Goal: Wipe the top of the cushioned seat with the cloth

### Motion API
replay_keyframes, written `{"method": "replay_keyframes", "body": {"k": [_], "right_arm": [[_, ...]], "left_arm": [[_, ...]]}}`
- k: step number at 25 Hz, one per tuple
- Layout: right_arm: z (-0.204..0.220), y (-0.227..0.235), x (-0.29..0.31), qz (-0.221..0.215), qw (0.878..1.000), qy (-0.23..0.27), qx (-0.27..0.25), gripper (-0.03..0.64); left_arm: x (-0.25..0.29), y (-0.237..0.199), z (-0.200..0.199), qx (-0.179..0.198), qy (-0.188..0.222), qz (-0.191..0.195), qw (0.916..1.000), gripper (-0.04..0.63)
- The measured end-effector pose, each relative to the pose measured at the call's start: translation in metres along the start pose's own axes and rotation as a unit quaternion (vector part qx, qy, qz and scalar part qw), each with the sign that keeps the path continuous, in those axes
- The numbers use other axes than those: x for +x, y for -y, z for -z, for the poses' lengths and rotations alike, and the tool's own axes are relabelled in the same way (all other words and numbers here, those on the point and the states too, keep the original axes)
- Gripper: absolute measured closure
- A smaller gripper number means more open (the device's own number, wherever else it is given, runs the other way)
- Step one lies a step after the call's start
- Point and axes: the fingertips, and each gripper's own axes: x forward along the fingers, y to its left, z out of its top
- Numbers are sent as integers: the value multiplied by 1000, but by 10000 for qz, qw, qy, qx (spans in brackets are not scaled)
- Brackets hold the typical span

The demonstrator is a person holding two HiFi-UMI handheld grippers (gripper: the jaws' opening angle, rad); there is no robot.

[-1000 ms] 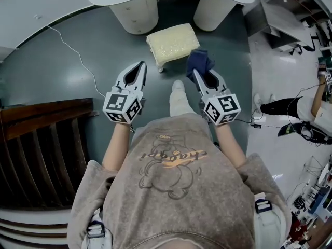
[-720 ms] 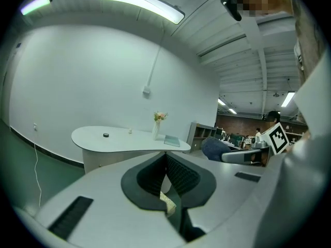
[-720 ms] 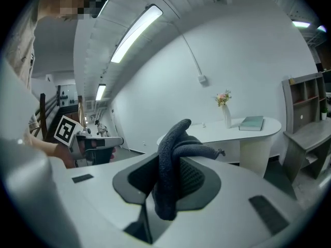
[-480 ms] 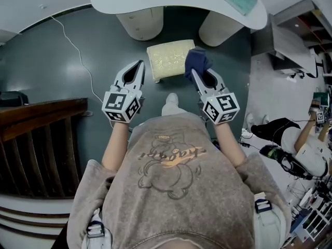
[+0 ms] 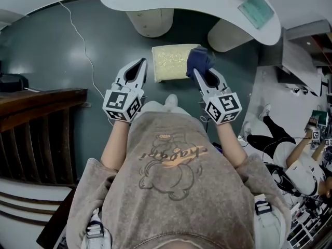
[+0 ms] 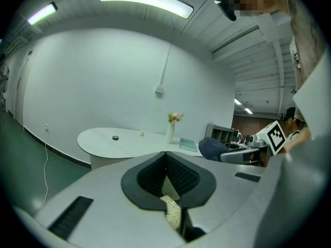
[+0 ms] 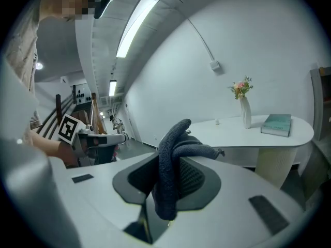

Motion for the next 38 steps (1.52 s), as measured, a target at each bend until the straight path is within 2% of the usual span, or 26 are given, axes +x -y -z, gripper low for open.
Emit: {"method": "replay_keyframes", "body": {"k": [11,23,38], "right_arm": [[3,12,35,156,9997,-110,159,518],[32,33,92,70,9991,-355,204,518],[116,57,188,-258,9963,-751,319,518]], "left_arm": [[26,-29,3,-30,-123,193,9997,578],[74,-62,33,-58,-306,463,9984,578],[143,-131,128,-256,-386,538,9975,578]]}}
